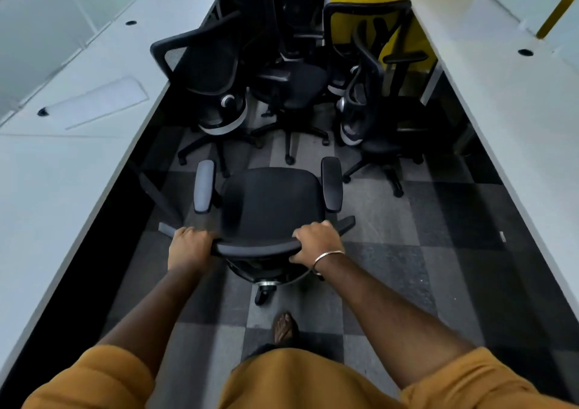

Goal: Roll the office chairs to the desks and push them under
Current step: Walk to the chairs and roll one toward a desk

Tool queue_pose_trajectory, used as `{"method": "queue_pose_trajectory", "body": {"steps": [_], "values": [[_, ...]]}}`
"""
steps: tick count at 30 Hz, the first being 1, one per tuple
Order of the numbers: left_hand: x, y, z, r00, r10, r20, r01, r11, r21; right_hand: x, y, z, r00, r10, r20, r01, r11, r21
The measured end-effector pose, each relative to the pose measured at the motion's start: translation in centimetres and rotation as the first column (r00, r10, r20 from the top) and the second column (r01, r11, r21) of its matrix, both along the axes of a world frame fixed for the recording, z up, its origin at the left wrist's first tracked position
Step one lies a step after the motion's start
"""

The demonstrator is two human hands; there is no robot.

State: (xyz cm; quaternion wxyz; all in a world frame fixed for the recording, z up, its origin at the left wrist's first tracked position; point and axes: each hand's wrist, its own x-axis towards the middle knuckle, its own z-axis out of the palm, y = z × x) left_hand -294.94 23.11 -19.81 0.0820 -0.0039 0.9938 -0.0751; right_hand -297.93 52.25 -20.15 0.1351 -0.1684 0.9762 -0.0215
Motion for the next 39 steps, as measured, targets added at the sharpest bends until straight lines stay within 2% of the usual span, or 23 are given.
{"method": "queue_pose_trajectory", "body": {"steps": [6, 13, 20, 24, 31, 39], "values": [[10.2, 1.8, -0.8, 0.998, 0.060, -0.028, -0.059, 0.997, 0.050, 7.1, 2.2, 0.5, 0.997, 0.069, -0.036, -0.070, 0.997, -0.033], [21.9, 2.6, 0.1, 0.994, 0.064, 0.083, -0.067, 0.997, 0.035, 16.7, 2.4, 0.7, 0.988, 0.139, -0.065, -0.143, 0.988, -0.055], [32.4, 3.4, -0.2, 0.994, 0.039, 0.101, -0.045, 0.998, 0.054, 26.3, 3.1, -0.7, 0.979, 0.140, -0.147, -0.158, 0.981, -0.117], [38.6, 2.9, -0.8, 0.997, 0.051, 0.061, -0.055, 0.996, 0.076, 32.7, 2.6, -1.2, 0.980, 0.112, -0.162, -0.132, 0.984, -0.118], [49.0, 0.9, -1.0, 0.998, 0.047, 0.047, -0.050, 0.997, 0.062, 44.5, 0.2, -0.4, 0.995, 0.053, -0.080, -0.058, 0.997, -0.060], [59.2, -0.1, -0.5, 0.999, 0.030, 0.044, -0.033, 0.998, 0.060, 56.4, -0.3, -0.4, 0.999, 0.002, -0.053, -0.009, 0.991, -0.134]]}}
